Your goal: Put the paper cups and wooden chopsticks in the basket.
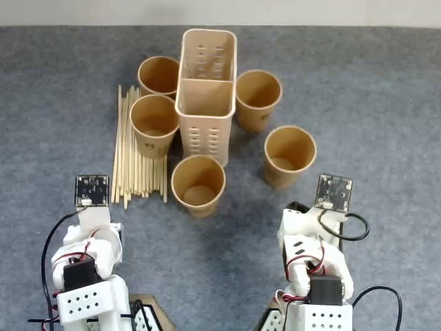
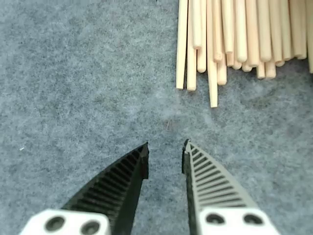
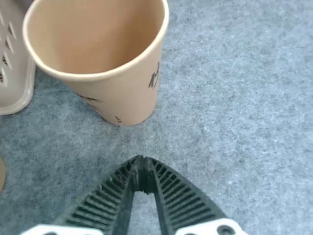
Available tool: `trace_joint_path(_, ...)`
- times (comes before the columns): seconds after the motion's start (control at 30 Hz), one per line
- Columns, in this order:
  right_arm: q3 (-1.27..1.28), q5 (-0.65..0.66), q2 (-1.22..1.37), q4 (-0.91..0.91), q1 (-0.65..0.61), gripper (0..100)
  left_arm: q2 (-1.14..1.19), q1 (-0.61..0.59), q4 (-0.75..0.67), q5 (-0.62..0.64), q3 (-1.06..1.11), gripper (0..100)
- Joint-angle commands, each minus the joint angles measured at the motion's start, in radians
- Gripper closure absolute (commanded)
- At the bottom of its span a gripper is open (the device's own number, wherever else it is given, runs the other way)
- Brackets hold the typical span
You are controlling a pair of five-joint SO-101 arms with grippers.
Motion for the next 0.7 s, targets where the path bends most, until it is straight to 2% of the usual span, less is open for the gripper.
trace_joint_path(0.0, 0.154, 0.009, 0.001, -0.001, 0.01, 99.4, 0.002, -0.002, -0.015, -0.008, 0.022, 85)
trace_joint_path(0.3, 0.154, 0.008, -0.001, -0.001, 0.008, 99.4, 0.002, 0.018, -0.014, -0.006, 0.022, 85)
trace_joint_path(0.47, 0.154, 0.011, -0.002, 0.038, -0.071, 99.3, 0.002, 0.033, -0.031, -0.012, 0.022, 85)
trace_joint_path(0.53, 0.154, 0.014, -0.007, 0.082, -0.071, 98.9, 0.002, 0.031, -0.089, -0.074, 0.016, 85)
trace_joint_path(0.6, 0.154, 0.104, -0.008, 0.067, -0.068, 98.8, 0.002, 0.005, -0.172, -0.19, 0.016, 85)
trace_joint_path(0.67, 0.153, 0.313, -0.008, 0.007, -0.022, 98.8, 0.002, -0.025, -0.253, -0.275, 0.002, 85)
